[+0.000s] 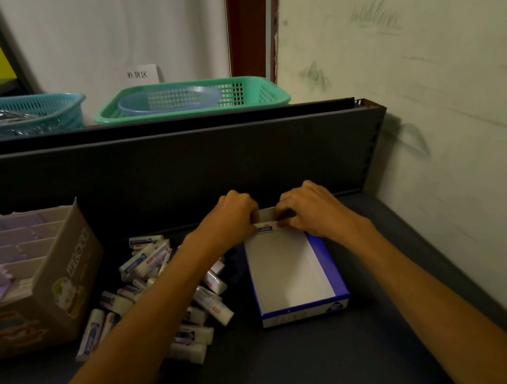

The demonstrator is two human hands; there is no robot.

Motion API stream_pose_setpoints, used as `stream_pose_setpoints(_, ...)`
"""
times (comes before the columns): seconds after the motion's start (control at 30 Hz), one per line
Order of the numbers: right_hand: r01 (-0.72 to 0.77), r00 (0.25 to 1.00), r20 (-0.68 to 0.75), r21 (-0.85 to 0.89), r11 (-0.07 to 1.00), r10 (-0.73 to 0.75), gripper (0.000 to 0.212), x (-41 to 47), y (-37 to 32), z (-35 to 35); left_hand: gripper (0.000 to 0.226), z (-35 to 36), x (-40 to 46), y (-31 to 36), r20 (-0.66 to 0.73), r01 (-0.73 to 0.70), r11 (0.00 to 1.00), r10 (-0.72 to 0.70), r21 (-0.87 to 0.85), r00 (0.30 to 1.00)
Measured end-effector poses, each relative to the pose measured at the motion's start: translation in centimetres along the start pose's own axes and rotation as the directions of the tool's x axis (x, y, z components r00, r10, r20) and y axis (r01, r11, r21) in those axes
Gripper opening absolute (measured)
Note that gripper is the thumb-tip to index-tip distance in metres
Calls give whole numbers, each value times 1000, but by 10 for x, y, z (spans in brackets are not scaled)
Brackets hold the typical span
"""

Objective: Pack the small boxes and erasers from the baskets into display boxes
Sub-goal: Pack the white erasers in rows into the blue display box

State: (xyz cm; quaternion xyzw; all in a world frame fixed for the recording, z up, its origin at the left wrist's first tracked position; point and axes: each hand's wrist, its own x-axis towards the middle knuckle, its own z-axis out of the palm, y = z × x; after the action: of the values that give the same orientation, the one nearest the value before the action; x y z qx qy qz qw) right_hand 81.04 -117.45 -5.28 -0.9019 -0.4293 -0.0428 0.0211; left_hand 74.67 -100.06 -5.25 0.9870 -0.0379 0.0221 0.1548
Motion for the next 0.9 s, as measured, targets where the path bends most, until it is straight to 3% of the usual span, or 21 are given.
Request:
stream_pose_setpoints(0.4, -46, 998, -26, 226, 973, 53, 22, -4, 13, -7, 12, 2, 0, -2, 6, -22, 1000, 21, 12, 1000)
stream_pose_setpoints(0.6, -132, 991, 59, 319, 939, 120, 41, -3, 11, -7, 13, 4, 2, -3, 6, -16, 1000, 16, 21, 1000)
stream_pose_setpoints(0.9, -183, 983, 91, 328, 927, 162, 30, -5, 9, -8, 18, 4, 4, 0, 7, 8, 1000, -8, 27, 1000)
